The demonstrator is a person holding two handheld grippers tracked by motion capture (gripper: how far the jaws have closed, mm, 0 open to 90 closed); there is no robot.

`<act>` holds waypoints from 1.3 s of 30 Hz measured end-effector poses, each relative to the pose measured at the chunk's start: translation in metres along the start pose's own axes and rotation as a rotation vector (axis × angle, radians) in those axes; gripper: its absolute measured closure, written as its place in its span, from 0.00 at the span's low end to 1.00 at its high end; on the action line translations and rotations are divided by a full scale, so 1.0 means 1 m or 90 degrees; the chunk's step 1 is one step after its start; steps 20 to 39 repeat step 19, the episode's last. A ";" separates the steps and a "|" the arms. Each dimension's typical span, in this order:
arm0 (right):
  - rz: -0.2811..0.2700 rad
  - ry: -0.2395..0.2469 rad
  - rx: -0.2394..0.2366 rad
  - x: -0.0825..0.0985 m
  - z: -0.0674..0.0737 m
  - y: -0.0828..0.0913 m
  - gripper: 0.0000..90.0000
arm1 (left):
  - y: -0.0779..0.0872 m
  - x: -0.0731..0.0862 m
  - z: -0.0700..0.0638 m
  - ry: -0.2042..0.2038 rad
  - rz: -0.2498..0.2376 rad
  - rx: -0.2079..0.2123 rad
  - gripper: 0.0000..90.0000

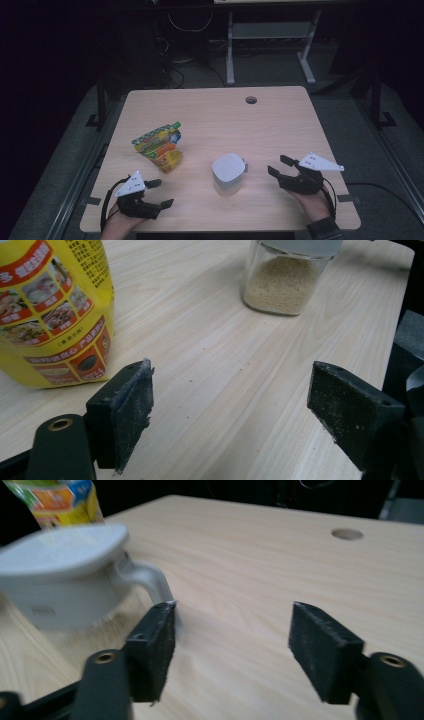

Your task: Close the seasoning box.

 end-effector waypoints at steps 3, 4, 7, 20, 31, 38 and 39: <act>0.023 -0.005 0.023 0.013 -0.002 0.006 0.31 | 0.000 0.000 0.003 -0.004 -0.001 -0.007 0.20; 0.034 -0.005 0.033 0.018 -0.002 0.008 0.29 | 0.000 0.000 0.003 -0.007 0.000 -0.006 0.20; 0.048 -0.010 0.039 0.031 -0.001 0.016 0.24 | -0.001 0.000 0.004 -0.011 0.004 -0.014 0.20; 0.057 -0.027 0.047 0.044 -0.006 0.021 0.15 | 0.000 0.000 0.009 -0.001 0.000 -0.021 0.20; 0.057 -0.027 0.047 0.044 -0.006 0.021 0.15 | 0.000 0.000 0.009 -0.001 0.000 -0.021 0.20; 0.057 -0.027 0.047 0.044 -0.006 0.021 0.15 | 0.000 0.000 0.009 -0.001 0.000 -0.021 0.20; 0.057 -0.027 0.047 0.044 -0.006 0.021 0.15 | 0.000 0.000 0.009 -0.001 0.000 -0.021 0.20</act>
Point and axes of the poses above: each handheld gripper's, and its own axes: y roughly backward along the jaws, x roughly out of its underside, z roughly to its left, the point moved 6 cm from there along -y, roughly forward along the jaws, and after that the axes turned 15 degrees about -x, right-handed, at the moved point
